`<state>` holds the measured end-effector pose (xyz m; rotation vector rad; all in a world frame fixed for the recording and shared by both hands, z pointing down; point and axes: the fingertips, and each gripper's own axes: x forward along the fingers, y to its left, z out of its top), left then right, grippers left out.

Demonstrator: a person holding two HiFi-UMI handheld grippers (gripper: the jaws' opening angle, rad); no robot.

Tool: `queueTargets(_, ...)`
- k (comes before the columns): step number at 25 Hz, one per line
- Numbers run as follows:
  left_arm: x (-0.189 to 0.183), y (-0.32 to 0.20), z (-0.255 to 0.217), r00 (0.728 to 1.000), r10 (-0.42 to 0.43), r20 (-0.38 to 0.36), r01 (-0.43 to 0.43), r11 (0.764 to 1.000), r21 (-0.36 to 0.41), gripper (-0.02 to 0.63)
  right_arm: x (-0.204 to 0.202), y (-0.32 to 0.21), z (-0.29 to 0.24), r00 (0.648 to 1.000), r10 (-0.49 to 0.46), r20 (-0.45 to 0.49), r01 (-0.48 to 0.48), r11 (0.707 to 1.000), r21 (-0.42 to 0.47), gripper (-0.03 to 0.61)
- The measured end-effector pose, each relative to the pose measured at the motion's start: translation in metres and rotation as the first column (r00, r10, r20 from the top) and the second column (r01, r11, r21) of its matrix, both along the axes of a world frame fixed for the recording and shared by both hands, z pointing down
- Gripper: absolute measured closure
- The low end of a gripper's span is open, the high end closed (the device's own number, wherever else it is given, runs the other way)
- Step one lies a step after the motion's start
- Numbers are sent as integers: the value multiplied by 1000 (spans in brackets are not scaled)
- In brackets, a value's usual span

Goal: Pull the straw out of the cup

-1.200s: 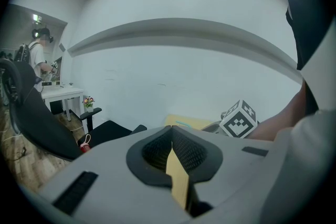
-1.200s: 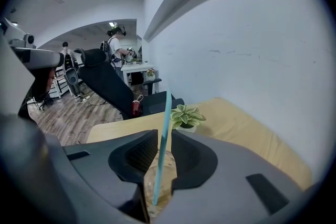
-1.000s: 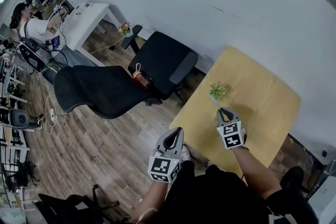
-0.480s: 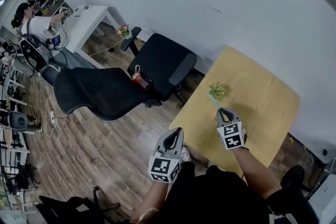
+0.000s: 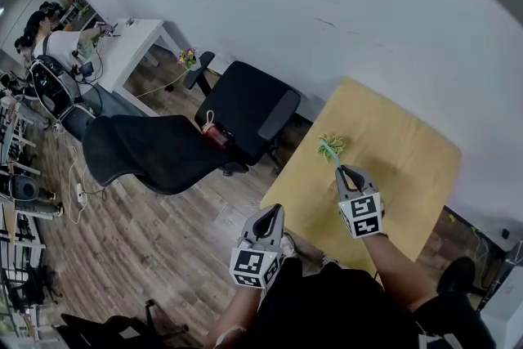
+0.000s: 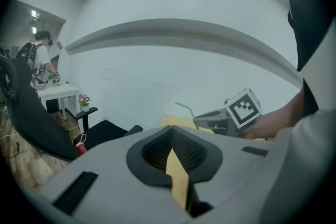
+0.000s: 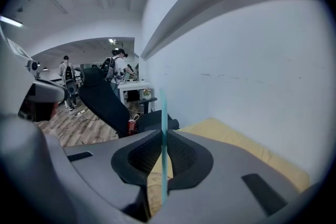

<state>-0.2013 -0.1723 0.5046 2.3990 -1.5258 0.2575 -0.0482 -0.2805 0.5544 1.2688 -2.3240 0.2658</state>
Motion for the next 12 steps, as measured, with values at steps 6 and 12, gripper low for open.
queueTargets(6, 3, 0, -7, 1000, 13, -5, -13, 1000, 17, 594, -5, 1, -46, 999, -16, 38, 11, 994, 110, 526)
queueTargets(12, -1, 4, -9, 1000, 5, -8, -5, 1000, 13, 594, -7, 5, -98, 994, -23, 109, -1, 976, 218, 526)
